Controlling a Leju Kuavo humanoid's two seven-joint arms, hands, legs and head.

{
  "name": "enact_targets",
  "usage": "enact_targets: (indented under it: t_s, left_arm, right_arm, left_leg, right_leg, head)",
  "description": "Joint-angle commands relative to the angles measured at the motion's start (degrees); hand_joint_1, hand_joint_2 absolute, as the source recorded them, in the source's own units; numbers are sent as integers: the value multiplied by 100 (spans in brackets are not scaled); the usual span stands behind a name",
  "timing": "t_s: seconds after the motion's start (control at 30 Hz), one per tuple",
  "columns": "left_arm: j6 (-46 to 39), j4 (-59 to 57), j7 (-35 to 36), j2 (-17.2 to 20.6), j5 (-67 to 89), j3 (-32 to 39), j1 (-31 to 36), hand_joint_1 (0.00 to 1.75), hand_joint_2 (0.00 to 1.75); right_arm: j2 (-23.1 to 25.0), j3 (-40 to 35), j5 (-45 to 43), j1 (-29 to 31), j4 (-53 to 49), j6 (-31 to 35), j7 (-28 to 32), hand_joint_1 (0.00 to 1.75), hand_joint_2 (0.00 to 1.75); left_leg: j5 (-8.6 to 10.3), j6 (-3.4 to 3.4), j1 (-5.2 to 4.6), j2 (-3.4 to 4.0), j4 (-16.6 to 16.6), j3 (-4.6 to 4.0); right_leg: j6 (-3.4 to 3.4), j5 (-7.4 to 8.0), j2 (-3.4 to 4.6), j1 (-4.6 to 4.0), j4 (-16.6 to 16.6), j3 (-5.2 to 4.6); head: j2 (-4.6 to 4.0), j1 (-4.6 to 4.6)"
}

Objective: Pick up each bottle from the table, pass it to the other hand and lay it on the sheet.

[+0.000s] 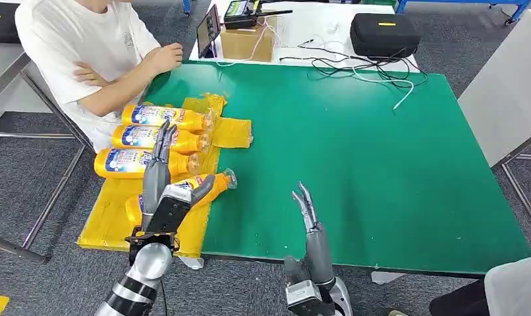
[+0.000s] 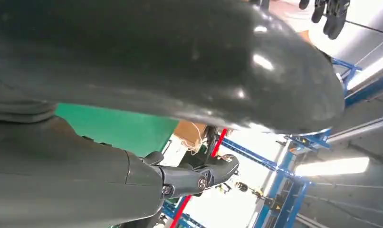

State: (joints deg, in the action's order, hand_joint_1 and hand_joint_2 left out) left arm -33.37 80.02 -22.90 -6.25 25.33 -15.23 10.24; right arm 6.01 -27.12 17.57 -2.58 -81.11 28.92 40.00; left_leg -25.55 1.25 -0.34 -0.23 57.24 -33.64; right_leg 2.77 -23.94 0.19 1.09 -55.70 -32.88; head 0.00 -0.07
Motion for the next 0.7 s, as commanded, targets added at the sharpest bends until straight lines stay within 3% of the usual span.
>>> enact_targets:
  t_s: [0.03,0.13,0.17,0.2,0.23,0.27,0.3,0.33,0.37,0.4,0.43,0.63,0.7]
  left_arm:
    - [300,-17,-142,-165,-710,-493,-241,0,175]
    - [1029,-30,-252,-475,-2125,-591,-870,0,175]
    - [1185,-115,-395,-548,-2552,-649,-1071,0,175]
    - [1640,-479,-985,-621,-3474,-553,-1153,0,175]
    - [1467,-994,-1193,-709,-3821,-437,-1069,0,175]
    - [1366,-1308,-1192,-729,-4062,-461,-978,0,0]
    - [1569,-1371,-1507,-648,-4144,-643,-927,0,0]
    - [1201,-1324,-1710,-579,-3853,-845,-917,0,175]
    - [1183,-1240,-1572,-555,-3906,-944,-917,0,175]
    - [1107,-1181,-1504,-542,-3890,-986,-918,0,175]
    - [964,-1035,-1516,-529,-3807,-1012,-951,0,175]
    - [838,-836,-1480,-516,-3759,-1130,-879,0,175]
    - [833,-766,-1468,-513,-3858,-1112,-913,0,175]
  right_arm:
    - [437,789,57,-9,-940,1108,0,0,0]
    - [755,1150,202,-190,-1318,1108,0,0,0]
    - [764,1110,37,-249,-1458,1108,0,0,175]
    - [1007,1242,95,-192,-1541,1108,0,0,175]
    - [1271,1417,-128,-135,-1292,1108,0,0,175]
    - [1243,1373,-442,-29,-1064,1108,0,0,0]
    - [981,1027,-677,84,-967,1108,0,0,0]
    - [818,835,-829,141,-689,1108,0,0,0]
    - [814,846,-759,126,-542,1108,0,0,175]
    - [832,866,-843,111,-428,1108,0,0,175]
    - [821,799,-939,134,-302,1108,0,0,0]
    - [740,560,-1007,200,-197,1108,0,0,0]
    - [701,410,-1417,238,75,973,0,0,0]
  left_leg:
    - [-5,-7,4,-5,6,1]
    - [-10,-6,-1,4,4,7]
    - [-9,-4,-4,8,-1,12]
    - [-16,-7,0,9,-3,25]
    - [-13,-4,-3,6,-3,17]
    - [-19,-9,1,5,-1,25]
    - [-9,-5,-3,-1,-7,15]
    - [-9,-8,0,0,-14,28]
    - [-7,-5,0,6,-12,13]
    - [-8,-5,1,5,-9,11]
    - [-9,-8,4,3,-7,12]
    - [-11,-7,5,7,-6,8]
    - [-7,-3,1,2,-5,-1]
  right_leg:
    - [-9,-6,-8,-5,-4,4]
    - [-8,-9,3,1,-5,4]
    - [-7,-8,5,4,-1,9]
    - [-10,-12,6,-1,6,24]
    - [-7,-9,4,2,4,13]
    - [-12,-14,1,-2,5,23]
    - [-8,-7,-5,2,7,13]
    - [-12,-6,-4,-1,16,27]
    - [-8,-2,2,-1,15,12]
    - [-7,-2,2,-2,12,8]
    - [-11,-2,-1,-5,12,11]
    - [-10,-3,4,-5,10,8]
    - [-5,-2,0,-2,8,-1]
  head:
    - [0,0]
    - [0,0]
    - [0,0]
    - [0,-2]
    - [0,-2]
    - [0,0]
    - [2,2]
    - [0,2]
    - [0,0]
    - [0,-2]
    - [0,-2]
    - [2,-2]
    - [0,0]
